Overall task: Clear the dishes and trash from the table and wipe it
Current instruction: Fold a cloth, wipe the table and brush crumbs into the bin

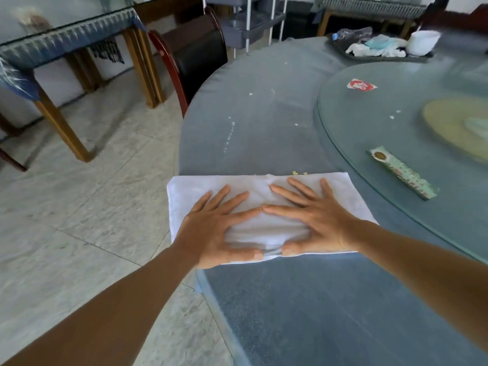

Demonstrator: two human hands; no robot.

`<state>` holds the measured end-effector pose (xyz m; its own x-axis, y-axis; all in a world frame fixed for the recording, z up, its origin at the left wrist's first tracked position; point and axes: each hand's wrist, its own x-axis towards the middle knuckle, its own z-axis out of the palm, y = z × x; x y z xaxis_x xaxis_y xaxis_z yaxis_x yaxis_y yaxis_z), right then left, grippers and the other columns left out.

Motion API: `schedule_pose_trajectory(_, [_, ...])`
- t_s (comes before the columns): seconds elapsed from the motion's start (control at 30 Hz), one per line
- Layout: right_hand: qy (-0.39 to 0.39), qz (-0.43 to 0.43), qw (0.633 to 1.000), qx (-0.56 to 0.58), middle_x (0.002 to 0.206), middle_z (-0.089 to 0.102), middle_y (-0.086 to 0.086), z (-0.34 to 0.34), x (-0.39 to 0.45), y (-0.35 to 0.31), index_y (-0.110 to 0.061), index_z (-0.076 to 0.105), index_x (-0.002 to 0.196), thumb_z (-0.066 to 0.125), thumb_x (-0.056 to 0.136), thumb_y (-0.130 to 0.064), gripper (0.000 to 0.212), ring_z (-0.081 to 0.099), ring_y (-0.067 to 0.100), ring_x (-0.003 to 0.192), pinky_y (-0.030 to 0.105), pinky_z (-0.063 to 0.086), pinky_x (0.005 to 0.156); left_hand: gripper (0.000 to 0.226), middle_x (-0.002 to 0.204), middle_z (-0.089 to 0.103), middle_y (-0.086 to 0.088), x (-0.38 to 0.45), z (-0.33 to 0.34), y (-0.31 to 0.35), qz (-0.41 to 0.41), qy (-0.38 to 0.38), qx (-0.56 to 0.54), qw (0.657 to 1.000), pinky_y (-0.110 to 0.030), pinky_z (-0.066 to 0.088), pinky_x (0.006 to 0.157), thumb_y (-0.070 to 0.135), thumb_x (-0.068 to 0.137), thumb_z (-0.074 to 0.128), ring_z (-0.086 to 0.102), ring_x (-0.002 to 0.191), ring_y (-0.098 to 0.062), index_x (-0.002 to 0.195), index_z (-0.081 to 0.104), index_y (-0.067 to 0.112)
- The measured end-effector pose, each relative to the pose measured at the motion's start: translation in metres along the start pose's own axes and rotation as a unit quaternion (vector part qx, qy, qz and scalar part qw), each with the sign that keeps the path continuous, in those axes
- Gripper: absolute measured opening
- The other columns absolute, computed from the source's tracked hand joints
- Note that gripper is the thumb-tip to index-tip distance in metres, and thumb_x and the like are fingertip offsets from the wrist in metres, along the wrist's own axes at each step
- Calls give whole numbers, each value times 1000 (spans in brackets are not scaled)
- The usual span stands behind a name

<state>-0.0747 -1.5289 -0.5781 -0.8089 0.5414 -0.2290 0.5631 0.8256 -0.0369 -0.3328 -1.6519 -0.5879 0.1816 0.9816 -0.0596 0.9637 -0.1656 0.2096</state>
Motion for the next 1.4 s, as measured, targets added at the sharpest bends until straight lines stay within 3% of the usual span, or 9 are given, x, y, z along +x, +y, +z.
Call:
schedule_pose_trajectory(0.3, [1,38,999,20,166,-24,-26,-9,29,10,-75,-8,145,34,70,-99,89,-27,15,155,78,-2,113,83,164,-11,31,40,-12,-35,41,-4,0,999,-35,-12,125,99,71,37,-22,152,-2,141,-2,77])
schedule_pose_trajectory(0.47, [0,55,998,28,166,-24,-27,-10,45,21,-76,-9,144,32,69,-100,88,-28,14,154,78,-3,113,78,163,-13,32,63,-19,-48,55,-28,3,998,-35,-13,125,100,69,33,-22,152,-3,133,-8,82])
schedule_pose_trajectory(0.63, [6,81,996,43,165,-24,-28,-15,73,38,-77,-9,143,36,73,-98,85,-28,13,154,78,-7,113,87,165,-10,30,102,-28,-74,75,-38,3,996,-40,-8,126,102,66,27,-20,153,-2,143,0,75])
schedule_pose_trajectory(1.07, [10,134,989,60,165,-25,-27,-43,169,106,-76,-9,144,35,76,-96,83,-26,16,155,77,-10,113,84,165,-8,31,240,-53,-146,112,-64,8,992,-38,-7,126,104,62,16,-21,151,1,141,4,78])
schedule_pose_trajectory(1.27, [6,147,987,59,163,-29,-29,-56,217,143,-75,-12,144,16,65,-103,88,-28,15,155,77,-10,113,80,165,-7,30,302,-65,-177,127,-69,10,990,-36,-9,125,98,71,29,-22,151,1,144,6,74])
schedule_pose_trajectory(1.4, [-2,153,986,60,162,-31,-29,-63,239,159,-74,-12,144,20,68,-101,87,-29,15,154,76,-12,114,80,165,-8,31,330,-68,-192,137,-75,8,988,-38,-10,126,96,74,34,-22,151,0,147,9,71])
